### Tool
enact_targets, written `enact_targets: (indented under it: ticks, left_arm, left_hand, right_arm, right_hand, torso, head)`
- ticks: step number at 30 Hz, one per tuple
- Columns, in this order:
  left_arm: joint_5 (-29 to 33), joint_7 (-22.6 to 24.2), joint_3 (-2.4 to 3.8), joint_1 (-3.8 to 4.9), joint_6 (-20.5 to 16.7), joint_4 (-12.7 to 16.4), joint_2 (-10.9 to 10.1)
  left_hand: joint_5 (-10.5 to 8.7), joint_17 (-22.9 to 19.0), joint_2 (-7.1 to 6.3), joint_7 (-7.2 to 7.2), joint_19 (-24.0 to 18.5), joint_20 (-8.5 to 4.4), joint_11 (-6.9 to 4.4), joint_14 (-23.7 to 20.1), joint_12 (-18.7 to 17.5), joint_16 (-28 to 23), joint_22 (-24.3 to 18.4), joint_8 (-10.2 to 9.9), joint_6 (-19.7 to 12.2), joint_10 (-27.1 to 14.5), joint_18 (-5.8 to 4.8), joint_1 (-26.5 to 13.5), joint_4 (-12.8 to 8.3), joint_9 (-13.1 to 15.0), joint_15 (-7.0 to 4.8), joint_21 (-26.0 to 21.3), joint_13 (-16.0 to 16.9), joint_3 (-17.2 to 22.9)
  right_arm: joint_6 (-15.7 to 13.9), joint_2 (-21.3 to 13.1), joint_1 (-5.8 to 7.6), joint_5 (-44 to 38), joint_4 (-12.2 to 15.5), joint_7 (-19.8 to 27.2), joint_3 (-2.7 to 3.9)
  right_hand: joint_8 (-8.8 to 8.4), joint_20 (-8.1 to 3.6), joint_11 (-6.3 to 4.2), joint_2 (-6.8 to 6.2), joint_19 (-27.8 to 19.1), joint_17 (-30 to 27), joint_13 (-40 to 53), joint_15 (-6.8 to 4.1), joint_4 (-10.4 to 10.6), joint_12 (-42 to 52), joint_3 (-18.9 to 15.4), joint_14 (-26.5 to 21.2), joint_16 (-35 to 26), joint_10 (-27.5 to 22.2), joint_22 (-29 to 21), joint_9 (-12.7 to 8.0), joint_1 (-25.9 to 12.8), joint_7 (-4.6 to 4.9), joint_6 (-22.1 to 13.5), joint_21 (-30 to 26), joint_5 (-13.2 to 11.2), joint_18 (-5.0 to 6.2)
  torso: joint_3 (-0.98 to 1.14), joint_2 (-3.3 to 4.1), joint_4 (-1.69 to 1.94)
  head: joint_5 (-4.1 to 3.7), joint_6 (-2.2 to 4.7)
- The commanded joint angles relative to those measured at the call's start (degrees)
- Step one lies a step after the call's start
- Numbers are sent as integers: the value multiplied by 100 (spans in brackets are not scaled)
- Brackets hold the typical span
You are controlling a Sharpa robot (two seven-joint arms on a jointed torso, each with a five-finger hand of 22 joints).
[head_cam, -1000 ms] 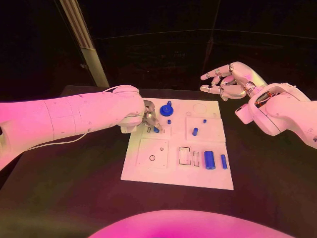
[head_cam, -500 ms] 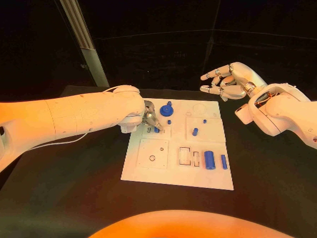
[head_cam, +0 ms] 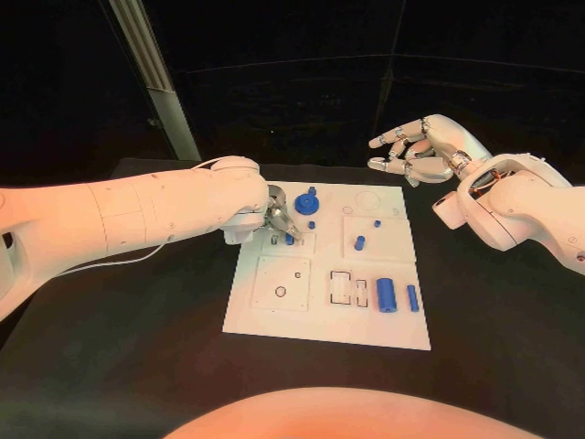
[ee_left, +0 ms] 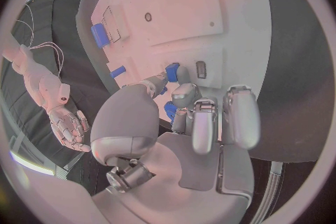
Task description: Assemble the parts on the task board
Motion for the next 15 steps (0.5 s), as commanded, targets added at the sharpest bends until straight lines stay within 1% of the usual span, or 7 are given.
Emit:
enact_targets:
  ticks: [1,9,12,15]
  left_arm:
    - [-30,-46,2,7,105,-34,17]
    - [-30,-47,3,8,142,-125,61]
    - [-29,-49,3,8,153,-123,56]
    - [-29,-48,3,8,134,-118,44]
  left_hand:
    - [-31,1509,-12,17,47,-6,13,596,23,18,64,-15,14,47,-32,-56,13,6,-41,29,11,-37]
    - [-32,1509,18,14,60,-9,10,596,43,18,95,-14,35,67,-38,-156,134,21,-44,49,51,-214]
    - [-35,1509,-36,15,63,-8,11,596,43,18,103,-13,46,69,-40,-262,227,30,-42,51,57,-413]
    - [-39,1509,-96,7,67,-11,6,596,42,18,116,-17,54,72,-42,-368,343,40,-46,56,67,-694]
  right_arm:
    - [32,4,12,16,12,23,5]
    - [36,7,12,16,20,23,5]
    - [36,7,12,16,21,23,5]
    - [35,6,12,16,21,23,5]
  right_hand:
    - [0,-13,7,16,-35,-8,-9,8,11,-9,-21,-34,-25,-49,-6,-1,26,-12,-27,-22,36,108]
    - [1,-12,8,14,-37,-26,-15,9,26,-6,-33,-41,-39,-50,-13,-1,14,-12,-27,-28,35,108]
    - [1,-11,9,9,-43,-38,-19,10,33,-4,-43,-46,-49,-52,-24,-1,8,-11,-29,-37,33,110]
    - [1,-10,10,5,-47,-44,-22,11,39,-3,-51,-49,-54,-55,-32,-1,3,-11,-30,-43,31,111]
  torso:
    - [-2,1,8]
    - [-2,2,3]
    - [-4,0,8]
    - [-1,-3,13]
  head:
    - [0,-6]
    - [-5,-11]
    - [-13,-9]
    - [-16,-12]
